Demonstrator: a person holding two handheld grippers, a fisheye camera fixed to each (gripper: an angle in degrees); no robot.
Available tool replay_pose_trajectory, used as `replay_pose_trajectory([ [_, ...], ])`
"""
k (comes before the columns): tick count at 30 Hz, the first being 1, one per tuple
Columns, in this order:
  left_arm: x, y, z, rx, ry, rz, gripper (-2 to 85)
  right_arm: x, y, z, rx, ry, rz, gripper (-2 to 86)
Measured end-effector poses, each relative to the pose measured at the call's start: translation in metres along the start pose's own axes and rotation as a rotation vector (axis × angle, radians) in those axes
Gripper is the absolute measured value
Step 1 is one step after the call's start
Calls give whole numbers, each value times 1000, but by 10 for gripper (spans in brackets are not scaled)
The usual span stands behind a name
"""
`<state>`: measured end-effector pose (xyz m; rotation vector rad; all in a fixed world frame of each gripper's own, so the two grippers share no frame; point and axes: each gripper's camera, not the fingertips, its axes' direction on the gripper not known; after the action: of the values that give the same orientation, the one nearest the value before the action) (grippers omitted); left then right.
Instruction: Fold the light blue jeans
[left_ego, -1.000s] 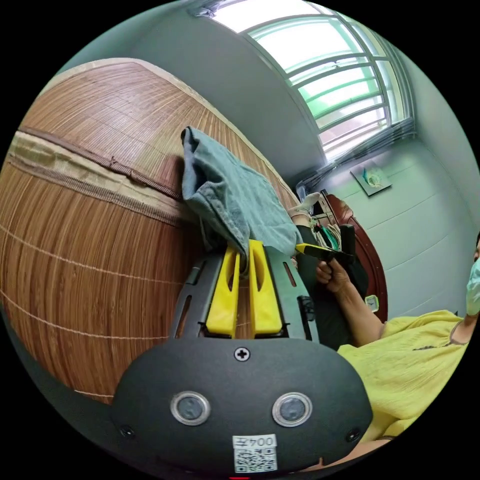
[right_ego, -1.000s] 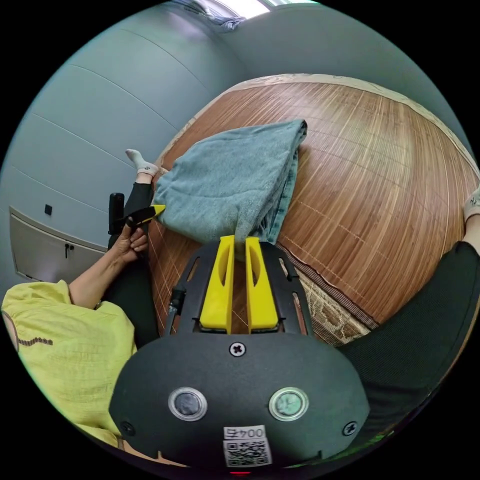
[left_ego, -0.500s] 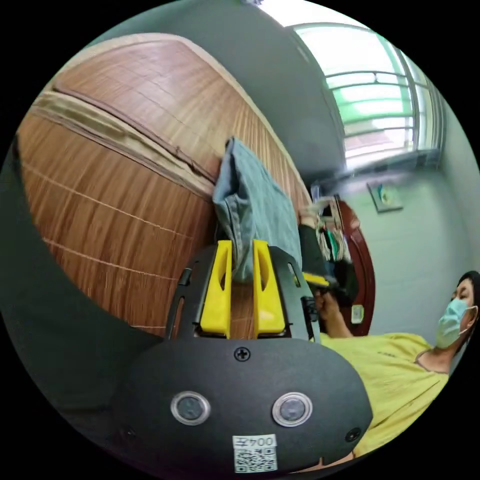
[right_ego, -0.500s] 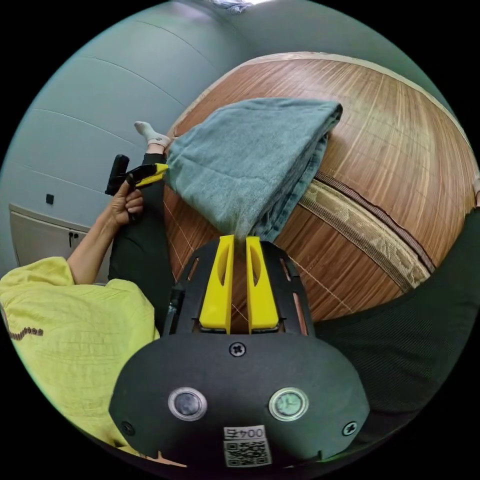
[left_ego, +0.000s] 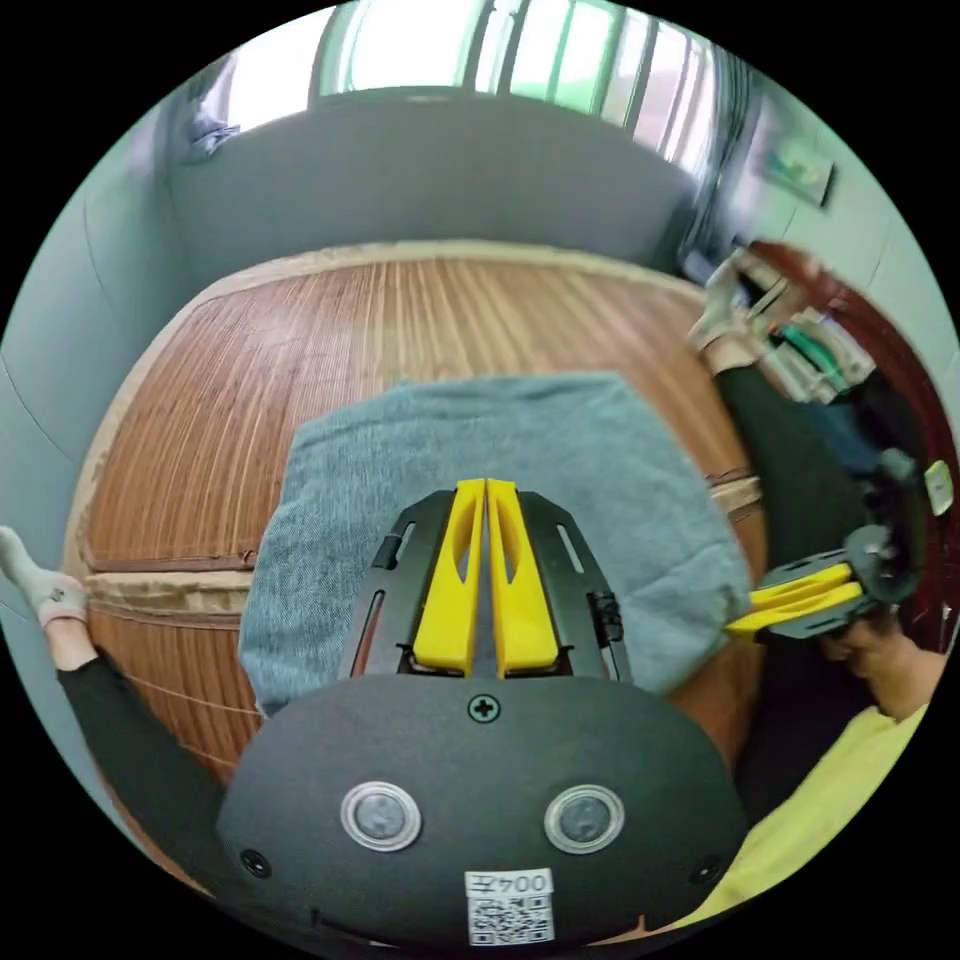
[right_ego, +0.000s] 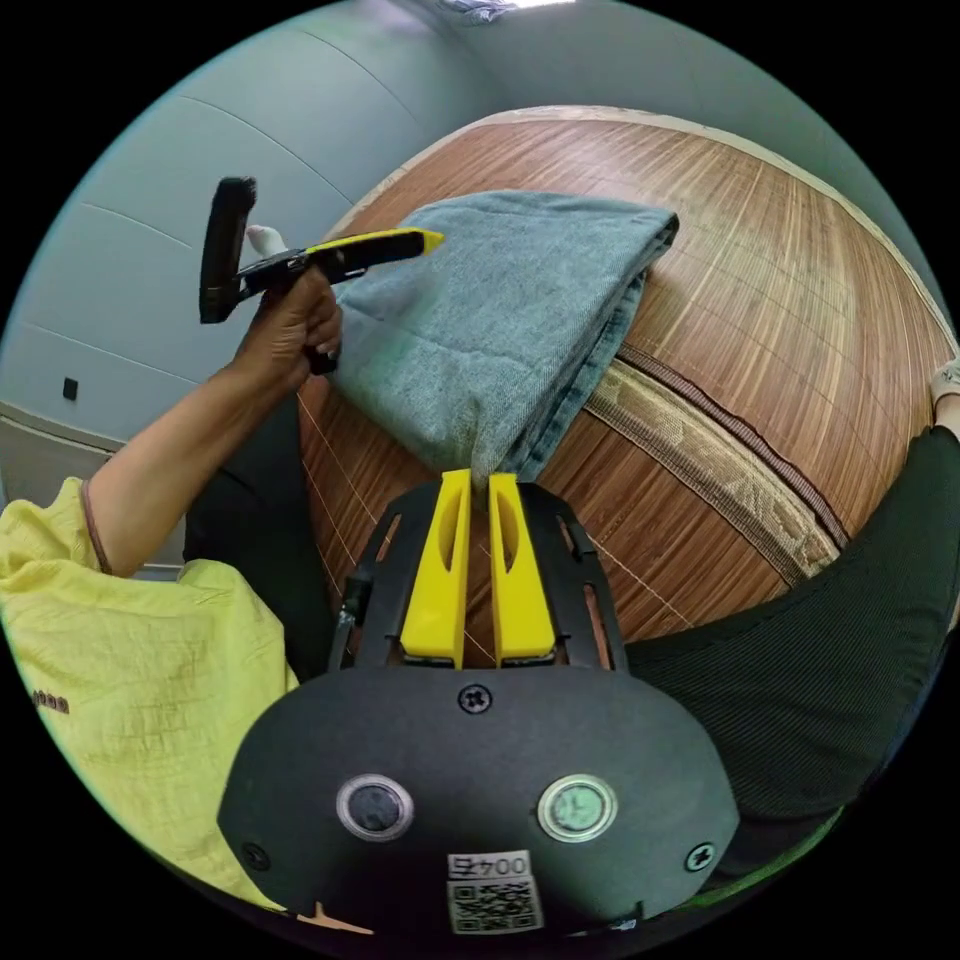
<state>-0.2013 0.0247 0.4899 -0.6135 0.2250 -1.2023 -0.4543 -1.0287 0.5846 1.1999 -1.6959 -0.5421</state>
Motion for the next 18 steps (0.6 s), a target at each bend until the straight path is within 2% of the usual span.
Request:
replay_pose_trajectory([
  [1,7,-2,27,-93,-81,13,8,1,0,6,-20,2,11,38],
  [7,-7,8,48,-41,67,-76,7,2,7,16,-69,-35,54,16],
  [10,-7,7,53,-35,91,-88,7,-5,17,-4,-12,-2,65,9],
  [13,1,5,56,-28,54,-70,7,-22,12,-30,106,170,1,33],
  [18,3,0,62,-25,30,-60,7,-46,-41,-29,189,130,-188,101],
])
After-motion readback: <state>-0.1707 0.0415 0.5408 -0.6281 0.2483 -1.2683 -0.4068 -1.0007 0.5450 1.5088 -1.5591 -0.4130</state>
